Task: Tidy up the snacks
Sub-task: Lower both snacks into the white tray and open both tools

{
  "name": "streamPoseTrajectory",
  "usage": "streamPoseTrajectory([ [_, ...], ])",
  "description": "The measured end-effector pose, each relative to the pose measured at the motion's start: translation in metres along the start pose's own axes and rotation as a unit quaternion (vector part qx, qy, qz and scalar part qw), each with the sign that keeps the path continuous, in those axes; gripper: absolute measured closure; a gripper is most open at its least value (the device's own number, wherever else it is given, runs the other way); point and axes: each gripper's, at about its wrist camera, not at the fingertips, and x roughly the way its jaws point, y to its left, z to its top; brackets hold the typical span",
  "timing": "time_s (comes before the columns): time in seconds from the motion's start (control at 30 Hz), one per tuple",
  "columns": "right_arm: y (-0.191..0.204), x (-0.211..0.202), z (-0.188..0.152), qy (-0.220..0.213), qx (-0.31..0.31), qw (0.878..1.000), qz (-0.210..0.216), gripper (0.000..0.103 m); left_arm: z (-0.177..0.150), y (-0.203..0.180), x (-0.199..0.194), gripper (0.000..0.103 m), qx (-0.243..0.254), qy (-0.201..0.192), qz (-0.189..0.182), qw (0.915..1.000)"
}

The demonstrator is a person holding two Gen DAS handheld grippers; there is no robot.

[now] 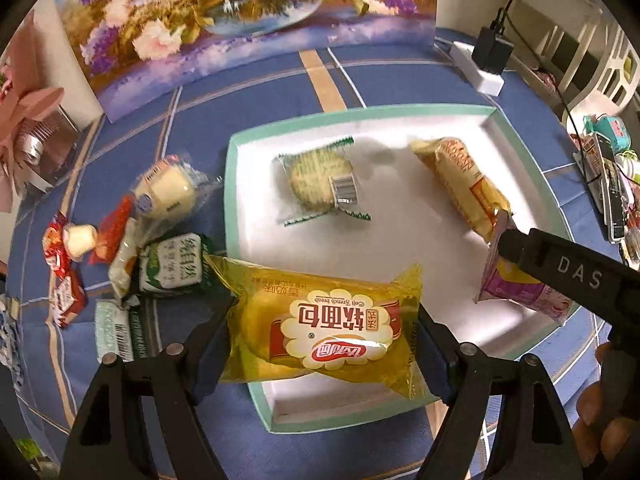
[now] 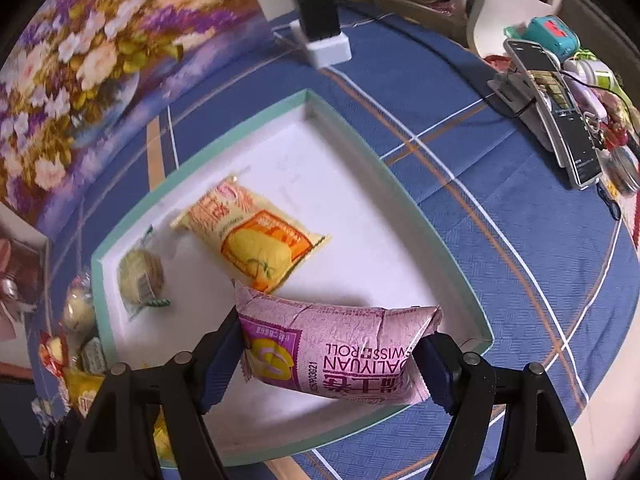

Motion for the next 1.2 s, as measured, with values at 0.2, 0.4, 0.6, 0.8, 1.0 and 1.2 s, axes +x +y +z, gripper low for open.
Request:
streamPoseTrajectory([
  [0.2, 0.005, 0.005, -0.002, 0.006, -0.009, 1.0, -0.007, 0.021, -0.001, 0.001, 0.008, 0.021, -0.006, 0.015, -0.008, 0.9998],
  [0.4, 0.007, 0.003, -0.003, 0.005, -0.012, 1.0, 0.002, 0.02, -0.001, -0.001, 0.003, 0.019, -0.001, 0.008, -0.012, 0.9999],
  [0.6, 0.007, 0.0, -0.004, 0.0, -0.015, 1.0, 0.017, 0.017, 0.0, -0.003, -0.006, 0.01, 0.004, -0.006, -0.016, 0.9998],
  [0.8, 0.008, -0.001, -0.005, -0.004, -0.017, 0.999, 0.028, 0.013, 0.002, 0.001, -0.011, 0.009, -0.005, -0.016, -0.017, 0.9997],
  [1.0, 0.01, -0.008, -0.001, -0.016, -0.021, 0.999, 0.038, 0.0, 0.005, 0.021, -0.011, 0.009, -0.046, -0.019, -0.008, 0.9987],
  [1.2, 0.014, -0.013, 0.002, -0.021, -0.026, 0.998, 0.051, 0.0, 0.006, 0.048, -0.014, 0.008, -0.101, -0.029, 0.008, 0.9944],
])
